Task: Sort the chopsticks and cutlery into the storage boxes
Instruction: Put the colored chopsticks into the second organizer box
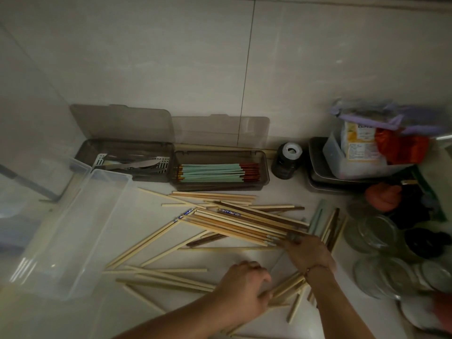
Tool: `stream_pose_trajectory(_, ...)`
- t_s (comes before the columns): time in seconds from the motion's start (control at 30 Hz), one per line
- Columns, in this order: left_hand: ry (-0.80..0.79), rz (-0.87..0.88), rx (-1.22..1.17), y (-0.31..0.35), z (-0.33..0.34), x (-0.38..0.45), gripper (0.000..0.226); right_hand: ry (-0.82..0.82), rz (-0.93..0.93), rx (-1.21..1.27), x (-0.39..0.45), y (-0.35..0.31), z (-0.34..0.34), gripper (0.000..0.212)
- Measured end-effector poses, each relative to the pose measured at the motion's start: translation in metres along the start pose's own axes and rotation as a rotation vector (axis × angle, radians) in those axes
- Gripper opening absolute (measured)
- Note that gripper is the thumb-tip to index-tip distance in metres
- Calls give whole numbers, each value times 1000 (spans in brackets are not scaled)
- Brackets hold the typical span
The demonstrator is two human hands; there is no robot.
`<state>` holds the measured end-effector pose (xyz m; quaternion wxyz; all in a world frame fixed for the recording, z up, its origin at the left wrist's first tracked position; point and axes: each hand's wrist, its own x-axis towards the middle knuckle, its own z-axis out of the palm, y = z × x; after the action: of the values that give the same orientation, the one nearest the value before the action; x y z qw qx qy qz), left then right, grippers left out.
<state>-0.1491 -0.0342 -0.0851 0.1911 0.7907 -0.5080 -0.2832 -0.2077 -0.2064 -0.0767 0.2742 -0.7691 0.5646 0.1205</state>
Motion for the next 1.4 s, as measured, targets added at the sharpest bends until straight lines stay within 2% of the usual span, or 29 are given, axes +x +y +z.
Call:
stream_pose_trajectory(0.1, 149, -85, -129, -2, -7, 3, 38, -32, 18, 154, -4, 5, 3, 36)
stream_pose_trajectory(0.17, 193, -156, -254, -3, -11, 7, 40, -55, 20, 298, -10, 2, 5, 31)
stream_pose_trajectory(0.3, 219, -216, -575, -9, -19, 12, 15, -107, 18, 457, -33, -10, 13, 34)
stream_pose_trajectory(0.37, 263, -230, -649, -15, -29, 10, 20, -105, -32, 467, -40, -15, 14, 34)
stream_pose_trajectory(0.47, 220, -190, -565, -24, -46, 6, 24, -101, -139, 390, -49, -22, 8, 37)
stream_pose_trajectory(0.57, 104, -162, -564, -18, -58, 3, 10, -104, -217, 277, -58, -35, 5, 39)
stream_pose_trajectory(0.73, 140, 65, -371, -17, -83, -8, 14, 52, -416, 124, -66, -45, 0, 33)
stream_pose_trajectory(0.83, 134, 91, -324, -22, -96, -12, 22, 54, -572, 120, -68, -47, 1, 19)
stream_pose_trajectory(0.87, 130, 65, -387, -21, -97, -12, 23, 57, -609, 132, -68, -49, 4, 20)
stream_pose_trajectory(0.97, 138, -96, -821, -21, -103, -11, 21, 189, -676, 268, -69, -61, 11, 26)
stream_pose_trajectory(1.03, 128, -183, -985, -27, -106, -10, 19, 275, -692, 314, -72, -70, 13, 19)
stream_pose_trajectory(1.13, 37, -248, -1155, -35, -112, -14, 21, 294, -759, 260, -72, -76, 17, 37)
stream_pose_trajectory(1.23, -32, -235, -1068, -48, -125, -16, 26, 296, -952, 143, -65, -77, 12, 36)
stream_pose_trajectory(1.33, 1, -195, -770, -73, -147, -13, 27, 461, -1178, -126, -50, -77, 4, 26)
stream_pose_trajectory(1.4, 52, -184, -636, -88, -166, -8, 29, 558, -1253, -241, -34, -84, -4, 23)
